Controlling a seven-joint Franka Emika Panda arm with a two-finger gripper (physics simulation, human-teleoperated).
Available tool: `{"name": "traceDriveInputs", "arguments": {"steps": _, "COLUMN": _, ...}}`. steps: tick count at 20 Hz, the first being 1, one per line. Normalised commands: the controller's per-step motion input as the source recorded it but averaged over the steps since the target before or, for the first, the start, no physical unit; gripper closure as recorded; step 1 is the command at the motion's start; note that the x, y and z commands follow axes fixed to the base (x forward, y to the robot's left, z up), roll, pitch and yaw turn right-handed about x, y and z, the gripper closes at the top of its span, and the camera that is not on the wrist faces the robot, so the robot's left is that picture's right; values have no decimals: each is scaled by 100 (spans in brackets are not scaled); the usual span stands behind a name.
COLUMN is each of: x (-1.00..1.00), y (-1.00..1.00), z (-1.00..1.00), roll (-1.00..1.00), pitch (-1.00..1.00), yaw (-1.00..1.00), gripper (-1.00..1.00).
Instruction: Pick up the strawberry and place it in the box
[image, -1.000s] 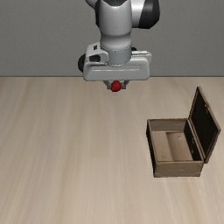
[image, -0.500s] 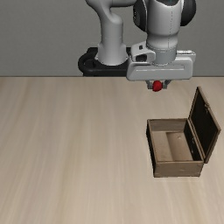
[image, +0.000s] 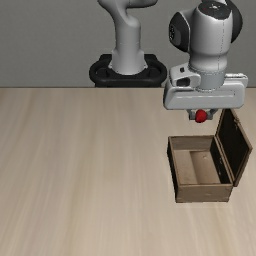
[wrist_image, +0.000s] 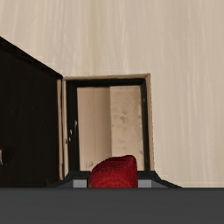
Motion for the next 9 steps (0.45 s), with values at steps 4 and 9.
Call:
{"name": "traceDriveInputs", "arguments": {"steps": 4, "x": 0, "y": 0, "z": 0, "roll": 0, "pitch": 0, "yaw": 0, "gripper": -100}}
{"name": "traceDriveInputs", "arguments": {"steps": 9, "x": 0, "y": 0, "z": 0, "roll": 0, "pitch": 0, "yaw": 0, "gripper": -100}}
